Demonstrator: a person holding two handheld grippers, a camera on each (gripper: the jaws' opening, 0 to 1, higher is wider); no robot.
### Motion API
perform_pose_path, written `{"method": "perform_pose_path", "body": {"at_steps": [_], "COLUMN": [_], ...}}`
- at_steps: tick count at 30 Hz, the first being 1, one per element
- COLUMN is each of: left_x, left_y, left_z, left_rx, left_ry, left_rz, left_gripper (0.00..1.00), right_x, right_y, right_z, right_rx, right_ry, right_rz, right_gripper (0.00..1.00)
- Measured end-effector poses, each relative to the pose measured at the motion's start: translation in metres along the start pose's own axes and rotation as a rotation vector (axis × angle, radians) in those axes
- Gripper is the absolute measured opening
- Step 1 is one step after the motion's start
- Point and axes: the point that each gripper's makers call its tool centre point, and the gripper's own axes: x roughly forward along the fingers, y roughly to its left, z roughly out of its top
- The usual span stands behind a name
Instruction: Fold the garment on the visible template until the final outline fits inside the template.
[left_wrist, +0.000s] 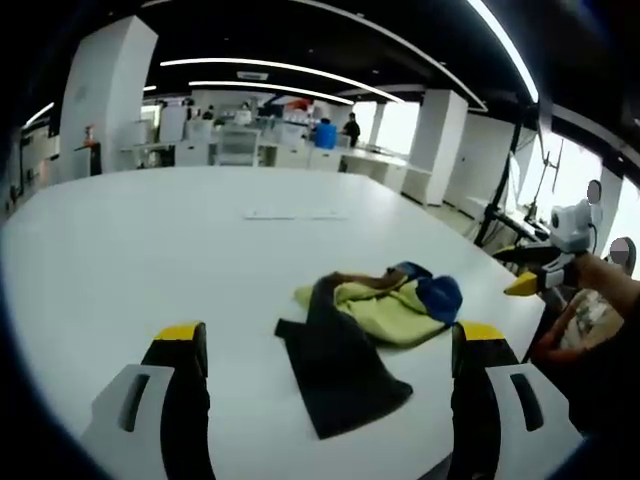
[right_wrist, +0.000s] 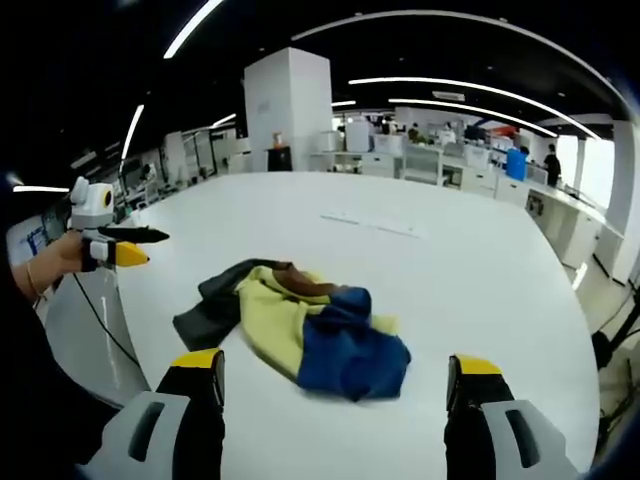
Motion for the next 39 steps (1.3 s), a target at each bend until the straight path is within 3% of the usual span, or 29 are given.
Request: {"method": "perform_pose_path", "body": {"at_steps": [26,33,39], "left_x": [0.003,0.011,0.022], "left_y": [0.001,-0.004,-0.003], "left_z": [0.005,0.006,0.008], "left_rx": [0.03,0.041,0.02], "left_ry": [-0.004,-0.003,-0.016], "left_rz": [-0.006,-0.027,-0.043], "left_gripper": [0.95,0.91,0.81], "right_x": [0.002,0.002,0.011], "right_y": [0.0,-0.003,0.001], "right_z": [0.004,0.01,0.01], "right_rx": [-0.015,-0.017,-0.032], "right_ry": [-0.005,-0.036,-0.037], "right_rz": [0.001,-0.017,0.009], "right_gripper": [0.88,0.8,0.7]}}
